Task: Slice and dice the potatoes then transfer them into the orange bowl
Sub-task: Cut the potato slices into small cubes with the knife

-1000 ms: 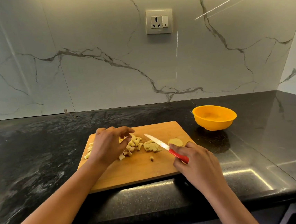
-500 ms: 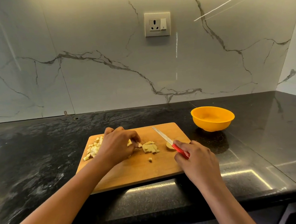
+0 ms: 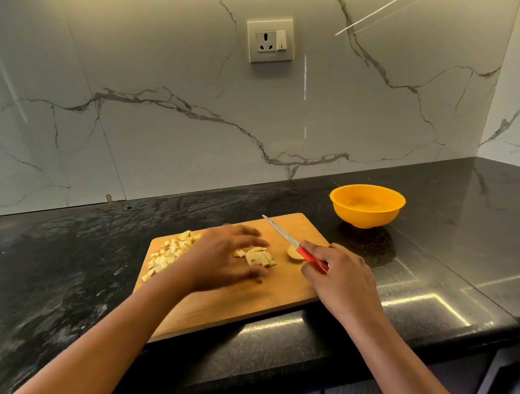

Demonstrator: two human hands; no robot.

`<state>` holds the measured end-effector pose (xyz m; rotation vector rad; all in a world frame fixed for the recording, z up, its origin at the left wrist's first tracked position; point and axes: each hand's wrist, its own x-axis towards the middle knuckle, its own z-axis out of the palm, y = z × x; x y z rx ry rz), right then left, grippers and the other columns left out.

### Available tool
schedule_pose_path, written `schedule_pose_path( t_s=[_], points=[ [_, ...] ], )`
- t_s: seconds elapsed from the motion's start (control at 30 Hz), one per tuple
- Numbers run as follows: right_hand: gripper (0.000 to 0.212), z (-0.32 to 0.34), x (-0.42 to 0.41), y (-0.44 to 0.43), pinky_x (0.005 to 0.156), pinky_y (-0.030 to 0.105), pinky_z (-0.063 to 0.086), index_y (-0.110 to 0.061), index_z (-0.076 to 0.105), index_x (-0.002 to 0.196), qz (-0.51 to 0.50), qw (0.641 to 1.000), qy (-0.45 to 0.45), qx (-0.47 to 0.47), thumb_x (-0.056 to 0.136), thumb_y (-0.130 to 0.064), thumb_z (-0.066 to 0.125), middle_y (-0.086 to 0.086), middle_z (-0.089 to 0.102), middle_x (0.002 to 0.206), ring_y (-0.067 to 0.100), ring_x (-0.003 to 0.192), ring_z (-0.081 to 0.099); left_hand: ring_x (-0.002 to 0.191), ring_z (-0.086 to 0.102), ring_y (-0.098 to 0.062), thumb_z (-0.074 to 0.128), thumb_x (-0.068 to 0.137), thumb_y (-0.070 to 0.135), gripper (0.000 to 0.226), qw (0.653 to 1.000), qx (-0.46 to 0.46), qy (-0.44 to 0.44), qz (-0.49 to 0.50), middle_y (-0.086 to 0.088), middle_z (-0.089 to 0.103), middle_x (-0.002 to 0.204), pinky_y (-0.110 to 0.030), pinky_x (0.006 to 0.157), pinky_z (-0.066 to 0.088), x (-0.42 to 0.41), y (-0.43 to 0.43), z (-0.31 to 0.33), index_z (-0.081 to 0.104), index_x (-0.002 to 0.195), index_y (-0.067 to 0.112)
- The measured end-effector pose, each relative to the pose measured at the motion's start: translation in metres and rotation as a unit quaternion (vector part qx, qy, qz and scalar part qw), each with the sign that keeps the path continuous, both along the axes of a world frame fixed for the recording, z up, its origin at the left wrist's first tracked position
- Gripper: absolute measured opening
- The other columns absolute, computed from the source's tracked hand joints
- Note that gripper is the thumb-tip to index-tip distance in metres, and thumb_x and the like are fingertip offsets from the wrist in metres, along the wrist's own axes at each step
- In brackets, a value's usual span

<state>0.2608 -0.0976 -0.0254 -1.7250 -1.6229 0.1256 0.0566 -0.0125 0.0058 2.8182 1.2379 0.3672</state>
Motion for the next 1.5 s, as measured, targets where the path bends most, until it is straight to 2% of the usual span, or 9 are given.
schedule_pose_path(
  t_s=[0.07,0.37,0.67,0.8,0.93,1.17,1.37,1.43,1.5],
  points=[
    [0.043,0.000,0.001,0.000,0.074,0.021,0.036,-0.038,0.048,0.137,0.000,1.000,0.013,0.002,0.094,-0.039,0.053,-0.013,0.049,0.089,0.006,0.085,0.046,0.128,0.037,-0.006,0.044,0.083,0.066,0.056,0.995,-0.026,0.087,-0.036,0.014,0.042,0.141,-0.031,0.107,0.029,0.018,0.004,-0.005,0.048,0.132,0.037],
    [0.044,0.000,0.001,-0.001,0.078,0.021,0.040,-0.037,0.048,0.137,0.006,1.000,0.016,-0.002,0.094,-0.039,0.054,-0.013,0.049,0.091,0.006,0.088,0.048,0.092,0.053,-0.004,0.061,0.090,0.027,0.014,0.998,-0.028,0.037,-0.043,0.010,0.058,0.102,-0.004,0.077,0.038,0.012,0.024,0.005,0.062,0.103,0.023],
    [0.043,0.002,0.001,-0.001,0.073,0.020,0.035,-0.038,0.048,0.137,0.007,1.000,-0.002,-0.008,0.094,-0.040,0.053,-0.012,0.050,0.091,0.006,0.085,0.047,0.086,0.051,-0.003,0.064,0.086,0.020,0.014,0.999,0.003,0.052,-0.014,0.011,0.055,0.097,-0.017,0.078,0.046,-0.029,0.027,0.025,0.067,0.099,0.026],
    [0.042,0.002,0.001,0.000,0.073,0.020,0.036,-0.038,0.049,0.136,0.005,1.000,0.008,-0.004,0.094,-0.039,0.054,-0.013,0.049,0.090,0.006,0.085,0.047,0.087,0.052,-0.006,0.062,0.088,0.017,0.016,0.998,0.040,-0.010,0.053,0.003,0.061,0.103,-0.019,0.077,0.044,-0.055,0.028,0.028,0.070,0.101,0.023],
    [0.041,0.000,0.001,0.000,0.071,0.020,0.036,-0.035,0.052,0.134,-0.001,0.999,0.034,0.008,0.094,-0.036,0.056,-0.015,0.047,0.083,0.007,0.080,0.048,0.100,0.055,-0.011,0.060,0.090,0.020,0.026,0.993,0.074,-0.078,0.053,0.001,0.061,0.116,-0.024,0.086,0.045,-0.048,0.019,0.023,0.065,0.115,0.021],
    [0.040,0.001,0.002,-0.002,0.077,0.022,0.042,-0.035,0.053,0.134,-0.006,0.998,0.054,0.010,0.094,-0.036,0.056,-0.013,0.051,0.088,0.007,0.085,0.050,0.109,0.047,-0.005,0.054,0.086,0.055,0.046,1.000,-0.004,0.016,0.015,0.009,0.053,0.125,-0.021,0.092,0.041,0.025,0.004,0.001,0.056,0.124,0.029],
    [0.040,0.001,0.003,-0.003,0.080,0.024,0.043,-0.035,0.054,0.133,-0.003,0.998,0.061,0.009,0.094,-0.035,0.056,-0.012,0.052,0.089,0.007,0.088,0.051,0.092,0.051,-0.003,0.055,0.093,0.031,0.024,0.999,0.027,0.013,0.030,0.002,0.063,0.112,-0.016,0.084,0.043,0.032,0.012,-0.006,0.064,0.112,0.021],
    [0.039,0.001,0.003,-0.002,0.080,0.024,0.044,-0.035,0.054,0.133,-0.003,0.998,0.065,0.008,0.094,-0.035,0.056,-0.012,0.053,0.091,0.007,0.088,0.051,0.091,0.050,-0.002,0.054,0.094,0.029,0.022,0.998,0.040,0.026,0.048,0.003,0.065,0.111,-0.021,0.096,0.040,0.021,0.016,-0.002,0.065,0.111,0.020],
    [0.039,0.000,0.003,-0.002,0.079,0.025,0.044,-0.035,0.055,0.132,-0.002,0.998,0.067,0.006,0.094,-0.035,0.056,-0.011,0.054,0.091,0.007,0.087,0.052,0.096,0.055,-0.004,0.052,0.094,0.030,0.022,0.992,0.071,0.073,0.075,0.005,0.066,0.110,-0.035,0.116,0.020,0.008,0.020,0.002,0.065,0.110,0.023]
  ],
)
